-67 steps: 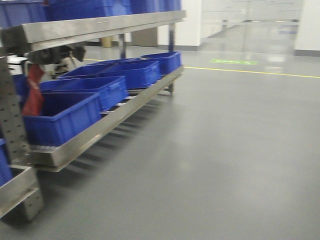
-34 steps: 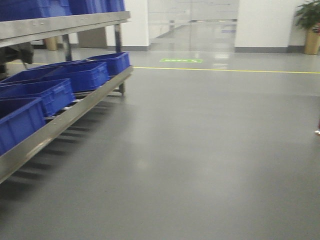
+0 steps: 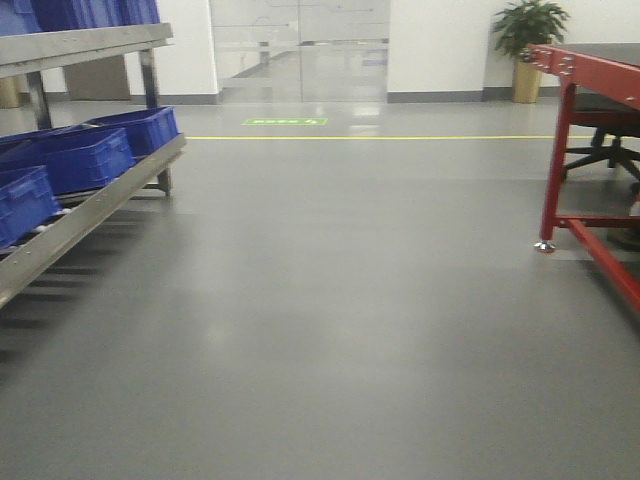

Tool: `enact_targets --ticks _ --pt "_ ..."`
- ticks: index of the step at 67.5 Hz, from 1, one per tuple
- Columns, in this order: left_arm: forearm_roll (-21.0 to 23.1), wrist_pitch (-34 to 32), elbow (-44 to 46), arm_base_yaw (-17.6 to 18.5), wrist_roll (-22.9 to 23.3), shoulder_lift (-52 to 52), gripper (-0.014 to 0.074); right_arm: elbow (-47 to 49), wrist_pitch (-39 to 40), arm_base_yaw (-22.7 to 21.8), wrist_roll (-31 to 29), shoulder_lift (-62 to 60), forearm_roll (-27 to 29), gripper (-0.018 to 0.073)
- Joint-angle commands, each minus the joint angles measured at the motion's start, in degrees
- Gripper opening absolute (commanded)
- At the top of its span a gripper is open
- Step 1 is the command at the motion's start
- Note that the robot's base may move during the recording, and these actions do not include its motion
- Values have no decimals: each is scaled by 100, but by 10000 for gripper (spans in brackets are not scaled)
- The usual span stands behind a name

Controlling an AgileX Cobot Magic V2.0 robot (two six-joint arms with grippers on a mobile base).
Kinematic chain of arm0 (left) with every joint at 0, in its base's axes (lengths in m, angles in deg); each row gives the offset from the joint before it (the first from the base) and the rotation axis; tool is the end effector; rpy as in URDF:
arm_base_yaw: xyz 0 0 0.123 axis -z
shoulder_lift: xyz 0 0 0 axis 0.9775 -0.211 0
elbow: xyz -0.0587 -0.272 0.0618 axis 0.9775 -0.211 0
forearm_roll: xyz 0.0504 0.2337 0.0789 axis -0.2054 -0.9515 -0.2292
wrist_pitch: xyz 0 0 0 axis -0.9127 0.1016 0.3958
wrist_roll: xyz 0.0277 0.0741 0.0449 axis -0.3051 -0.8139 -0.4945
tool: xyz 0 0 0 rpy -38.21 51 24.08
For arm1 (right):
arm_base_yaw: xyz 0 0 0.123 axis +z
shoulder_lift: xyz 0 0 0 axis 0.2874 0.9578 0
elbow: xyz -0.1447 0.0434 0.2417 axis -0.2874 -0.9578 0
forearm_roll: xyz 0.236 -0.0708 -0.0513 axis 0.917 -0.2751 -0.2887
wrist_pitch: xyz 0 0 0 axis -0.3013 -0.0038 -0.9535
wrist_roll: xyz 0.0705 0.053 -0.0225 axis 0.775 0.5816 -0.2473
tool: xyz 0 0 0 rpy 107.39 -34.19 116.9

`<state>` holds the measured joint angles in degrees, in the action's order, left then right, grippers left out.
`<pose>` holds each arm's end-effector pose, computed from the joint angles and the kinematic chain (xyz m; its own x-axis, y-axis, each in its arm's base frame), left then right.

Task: Move two blue bins to right shelf middle
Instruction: 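Drive across the floor past the red table carrying the cyan bins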

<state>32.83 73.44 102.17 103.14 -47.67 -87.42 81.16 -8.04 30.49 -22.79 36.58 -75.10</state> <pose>0.3030 -0.1560 0.4999 -0.5038 0.0273 -0.8634 0.4373 0.8700 -0.2276 0.2989 0.0870 0.4965 -0.5477 -0.0037 -0.8367 -0.2887 0.9394 0.1848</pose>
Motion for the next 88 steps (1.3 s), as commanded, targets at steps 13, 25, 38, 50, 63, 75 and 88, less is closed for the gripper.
enact_targets --ticks 13,25,38,50,63,75,88 --pt "442 -429 110 52 -96 92 -111 111 520 12 -83 -67 205 -154" --pt "442 -429 110 52 -96 92 -111 111 520 12 -83 -67 205 -154" --pt "442 -429 110 52 -96 92 -111 111 520 12 -83 -67 205 -154" --pt "442 -429 110 52 -96 92 -111 111 520 12 -83 -67 205 -154" --pt "442 -429 110 52 -96 92 -111 111 520 12 -83 -67 205 -154" --pt "442 -429 110 52 -96 92 -111 111 520 12 -83 -67 205 -154" --pt "442 -429 110 52 -96 92 -111 111 520 12 -83 -67 205 -154"
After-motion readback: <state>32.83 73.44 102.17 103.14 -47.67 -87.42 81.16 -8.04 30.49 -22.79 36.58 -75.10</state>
